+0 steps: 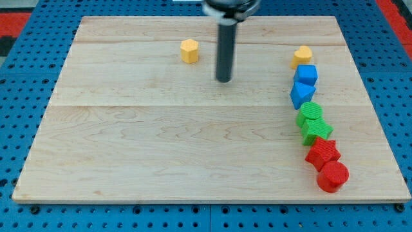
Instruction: Place the yellow heart towards the top of the blue cube
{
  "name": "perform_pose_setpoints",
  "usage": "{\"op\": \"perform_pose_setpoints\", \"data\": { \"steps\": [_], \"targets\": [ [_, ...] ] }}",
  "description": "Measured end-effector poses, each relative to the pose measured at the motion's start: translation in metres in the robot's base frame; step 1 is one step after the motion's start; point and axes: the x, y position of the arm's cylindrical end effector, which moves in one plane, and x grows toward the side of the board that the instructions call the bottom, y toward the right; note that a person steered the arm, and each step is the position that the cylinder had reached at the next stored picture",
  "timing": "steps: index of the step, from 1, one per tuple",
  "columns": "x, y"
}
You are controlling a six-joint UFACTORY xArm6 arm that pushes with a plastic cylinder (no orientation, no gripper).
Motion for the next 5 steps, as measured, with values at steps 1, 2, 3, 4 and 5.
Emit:
{"op": "perform_pose_setpoints", "data": {
  "steps": [1,2,3,4,5],
  "targets": [
    [-0.060,-0.042],
    [-0.113,-0.027],
    [-0.116,-0.096],
    [-0.149,-0.111],
    [-0.143,-0.056]
  ]
}}
